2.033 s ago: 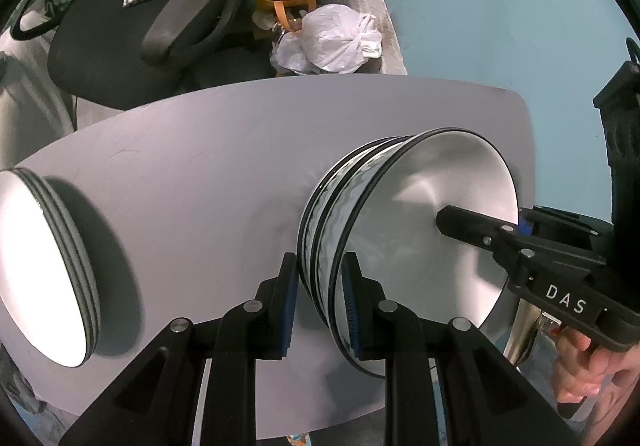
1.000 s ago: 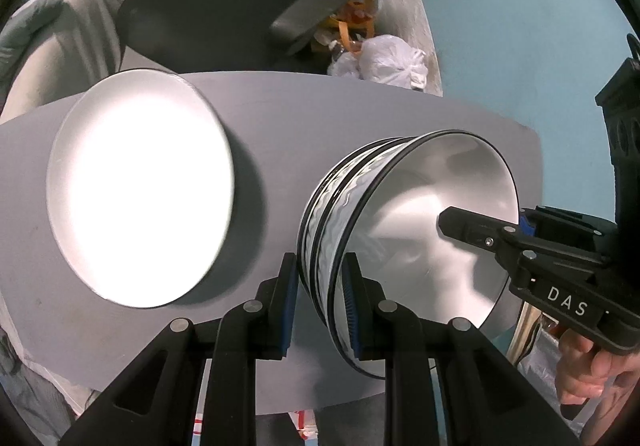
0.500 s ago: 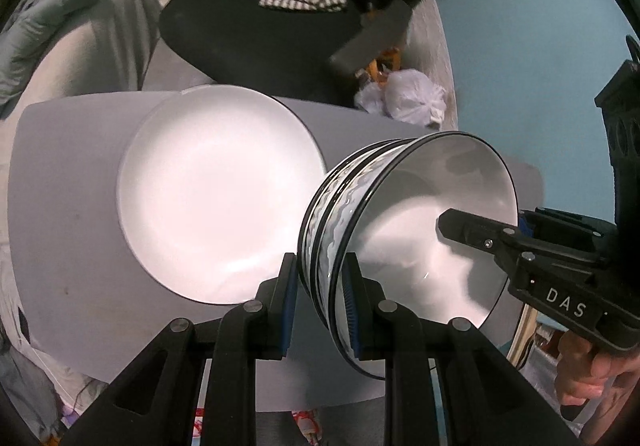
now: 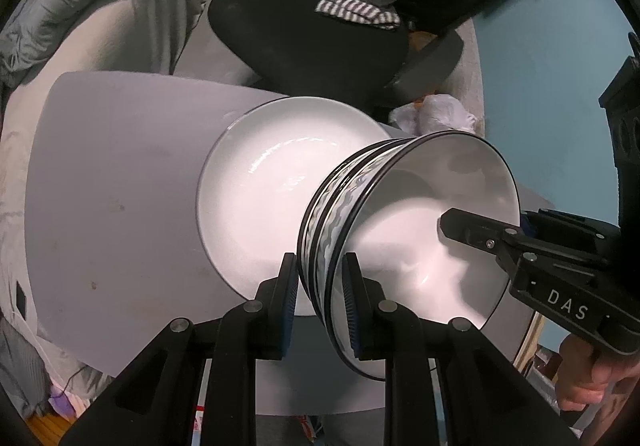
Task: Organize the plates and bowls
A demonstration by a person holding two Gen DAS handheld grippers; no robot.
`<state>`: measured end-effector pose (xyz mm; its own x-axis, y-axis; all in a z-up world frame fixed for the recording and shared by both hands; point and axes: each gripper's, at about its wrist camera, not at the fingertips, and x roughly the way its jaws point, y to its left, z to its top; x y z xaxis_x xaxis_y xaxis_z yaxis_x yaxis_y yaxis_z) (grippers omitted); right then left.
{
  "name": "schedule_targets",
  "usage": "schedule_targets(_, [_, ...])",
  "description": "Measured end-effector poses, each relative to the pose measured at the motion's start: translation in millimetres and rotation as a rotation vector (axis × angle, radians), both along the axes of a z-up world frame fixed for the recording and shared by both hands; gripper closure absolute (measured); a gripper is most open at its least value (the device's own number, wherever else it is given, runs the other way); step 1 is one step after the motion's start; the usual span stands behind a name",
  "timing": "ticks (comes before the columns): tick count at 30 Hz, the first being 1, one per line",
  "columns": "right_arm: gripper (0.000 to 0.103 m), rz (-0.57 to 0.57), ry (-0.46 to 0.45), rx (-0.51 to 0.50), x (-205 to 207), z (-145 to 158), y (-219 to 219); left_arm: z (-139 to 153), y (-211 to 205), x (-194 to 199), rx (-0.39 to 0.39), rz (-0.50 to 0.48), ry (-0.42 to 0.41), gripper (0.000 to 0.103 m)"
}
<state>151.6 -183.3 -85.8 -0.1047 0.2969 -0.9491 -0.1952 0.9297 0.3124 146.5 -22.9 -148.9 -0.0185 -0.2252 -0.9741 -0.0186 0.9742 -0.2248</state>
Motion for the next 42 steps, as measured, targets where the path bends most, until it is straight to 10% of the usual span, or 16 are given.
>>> schedule_targets(26, [0.085, 0.004, 0.074, -0.034, 22, -37, 41, -30, 39, 22, 0.012, 0.001, 0.034, 0.081])
schedule_targets(30, [0.085, -0.030, 0.065, -0.040, 21, -38, 38, -29, 36, 21, 0.004, -0.025, 0.027, 0.068])
schedule_targets(36, [0.067, -0.058, 0.040, -0.025, 16, -33, 41, -24, 36, 18, 0.041, -0.033, -0.034, 0.039])
schedule_targets(42, [0.043, -0.079, -0.026, -0.065, 7, -26, 44, -16, 52, 12, 0.071, -0.001, -0.052, 0.035])
